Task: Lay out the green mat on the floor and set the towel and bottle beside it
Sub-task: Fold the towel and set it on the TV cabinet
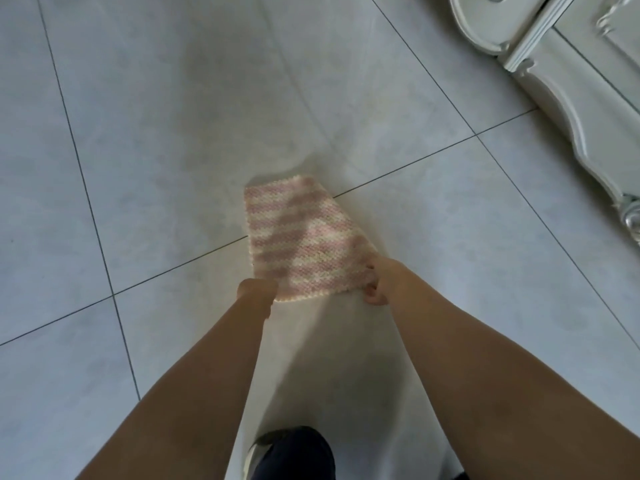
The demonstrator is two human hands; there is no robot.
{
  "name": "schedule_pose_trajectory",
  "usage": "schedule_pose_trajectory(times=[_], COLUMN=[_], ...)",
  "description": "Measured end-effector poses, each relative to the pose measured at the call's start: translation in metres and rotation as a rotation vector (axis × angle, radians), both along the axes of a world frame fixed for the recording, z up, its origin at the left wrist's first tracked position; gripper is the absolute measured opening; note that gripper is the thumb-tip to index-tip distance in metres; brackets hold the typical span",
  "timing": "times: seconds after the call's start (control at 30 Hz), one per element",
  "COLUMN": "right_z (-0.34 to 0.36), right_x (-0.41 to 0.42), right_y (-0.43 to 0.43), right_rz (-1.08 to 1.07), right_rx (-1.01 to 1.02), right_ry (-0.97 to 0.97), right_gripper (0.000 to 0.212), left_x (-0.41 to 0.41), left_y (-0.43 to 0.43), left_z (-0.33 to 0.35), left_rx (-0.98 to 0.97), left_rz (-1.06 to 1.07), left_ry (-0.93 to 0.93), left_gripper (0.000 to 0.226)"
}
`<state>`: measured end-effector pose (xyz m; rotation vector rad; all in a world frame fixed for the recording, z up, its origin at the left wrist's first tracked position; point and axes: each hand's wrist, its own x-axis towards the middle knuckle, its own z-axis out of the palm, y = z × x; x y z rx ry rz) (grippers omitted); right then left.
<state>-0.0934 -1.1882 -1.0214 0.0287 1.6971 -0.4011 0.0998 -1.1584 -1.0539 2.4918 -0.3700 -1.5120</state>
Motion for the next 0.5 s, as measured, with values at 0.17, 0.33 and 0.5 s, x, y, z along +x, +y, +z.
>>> schedule_pose_trajectory(times=[0.17, 0.33, 0.5], right_z=[-0.008, 0.011, 0.043], right_x=[0.01, 0.029, 0.033], right_y=[-0.002, -0.005, -0.027], right_rz=[-0.171, -0.119, 0.053], right_rx=[-0.008, -0.1, -0.14], right_ry=[-0.054, -0.03, 0.069], right_gripper=[0.036, 0.027, 0.009], left_x=[0.002, 0.012, 0.022], left_y=[-0.016, -0.033, -0.055], left_z=[0.017, 0.058, 0.108], left_rx=[-0.105, -0.212, -0.404], left_rz=[0.16, 0.19, 0.254], left_ry=[0.046, 0.011, 0.082], left_gripper=[0.017, 0.016, 0.01])
